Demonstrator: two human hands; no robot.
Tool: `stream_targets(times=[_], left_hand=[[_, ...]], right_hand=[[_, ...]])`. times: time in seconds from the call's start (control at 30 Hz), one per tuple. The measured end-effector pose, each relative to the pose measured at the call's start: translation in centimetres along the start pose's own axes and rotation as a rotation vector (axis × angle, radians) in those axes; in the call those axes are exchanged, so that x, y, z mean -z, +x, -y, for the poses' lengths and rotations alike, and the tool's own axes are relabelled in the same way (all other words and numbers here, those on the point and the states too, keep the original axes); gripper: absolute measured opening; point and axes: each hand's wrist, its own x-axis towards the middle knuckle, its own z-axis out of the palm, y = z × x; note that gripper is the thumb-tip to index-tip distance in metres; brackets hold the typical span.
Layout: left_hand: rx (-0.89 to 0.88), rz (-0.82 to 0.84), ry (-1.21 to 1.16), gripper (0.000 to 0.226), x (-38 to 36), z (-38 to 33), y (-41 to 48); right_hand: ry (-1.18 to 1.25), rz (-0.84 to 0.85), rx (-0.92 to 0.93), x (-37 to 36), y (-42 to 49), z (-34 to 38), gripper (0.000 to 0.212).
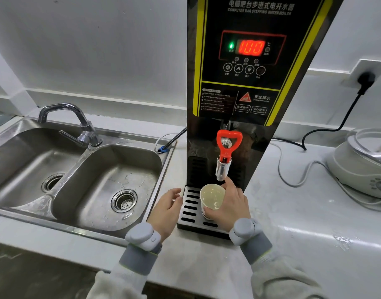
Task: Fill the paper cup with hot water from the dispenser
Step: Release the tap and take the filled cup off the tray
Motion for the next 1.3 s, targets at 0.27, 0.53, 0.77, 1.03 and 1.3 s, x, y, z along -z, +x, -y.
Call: stream_targets(times=[0.27,0.53,0.77,1.03,1.3], left_hand=[[0.001,0.014,-0.004,0.035,-0.3,-0.3,-0.3],[0.042,0.060,0.019,0.025,-1.4,-0.4,-0.9],[0.070,0.106,0.031,0.028,-3.4,-0.8,-2.0],[0.053,0.200,0.059,0.025,-6.8,-1.8,-2.8],[-0.002,0.268,0.093,0.032,-11.2,-3.6,-2.5]], right_hand=[[0.024,-0.009,0.023,0.8,-0.2,-0.3,0.090],[0.009,-0.005,0.033,1.9,-1.0,-1.0,0.092],[0.009,-0.023,0.018,2.9,-1.9,-2.5,0.093],[0.006,-0.051,-0.015,4.9,-2.7,-4.7,0.093],[-0.005,-0.110,-0.074,7.5,-2.9,-7.9,0.092]])
